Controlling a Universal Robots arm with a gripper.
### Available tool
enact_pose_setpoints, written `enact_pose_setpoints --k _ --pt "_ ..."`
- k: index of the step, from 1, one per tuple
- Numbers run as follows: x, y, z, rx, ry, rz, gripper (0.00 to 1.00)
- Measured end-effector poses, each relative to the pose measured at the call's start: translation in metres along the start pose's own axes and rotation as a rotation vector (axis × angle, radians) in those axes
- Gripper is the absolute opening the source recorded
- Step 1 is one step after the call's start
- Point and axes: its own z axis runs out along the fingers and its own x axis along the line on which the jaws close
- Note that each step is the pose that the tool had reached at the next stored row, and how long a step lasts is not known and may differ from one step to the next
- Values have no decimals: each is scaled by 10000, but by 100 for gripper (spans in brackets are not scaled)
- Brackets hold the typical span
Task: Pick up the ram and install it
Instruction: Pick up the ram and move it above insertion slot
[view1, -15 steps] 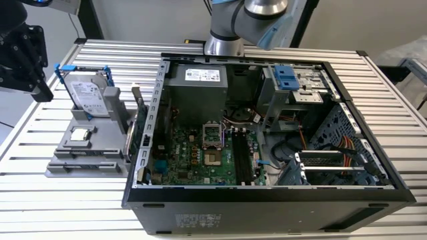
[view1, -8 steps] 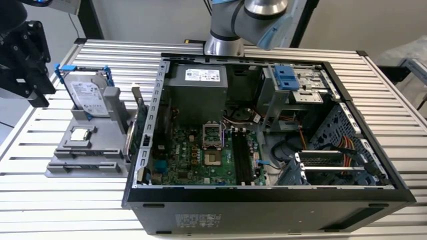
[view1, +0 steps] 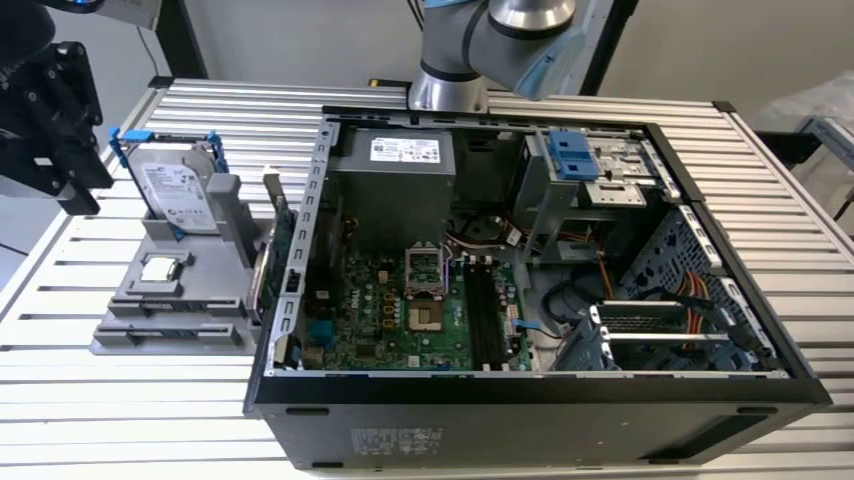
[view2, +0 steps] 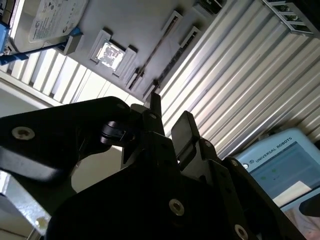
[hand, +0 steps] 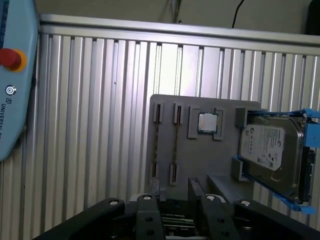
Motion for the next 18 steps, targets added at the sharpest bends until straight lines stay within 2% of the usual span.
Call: enact_pose_setpoints --k 3,10,11,18 --pt "0 -1 5 88 4 -2 0" --pt "0 0 5 93 4 -3 0" --pt "0 0 5 94 4 -2 100" --pt "0 0 9 97 5 -2 100"
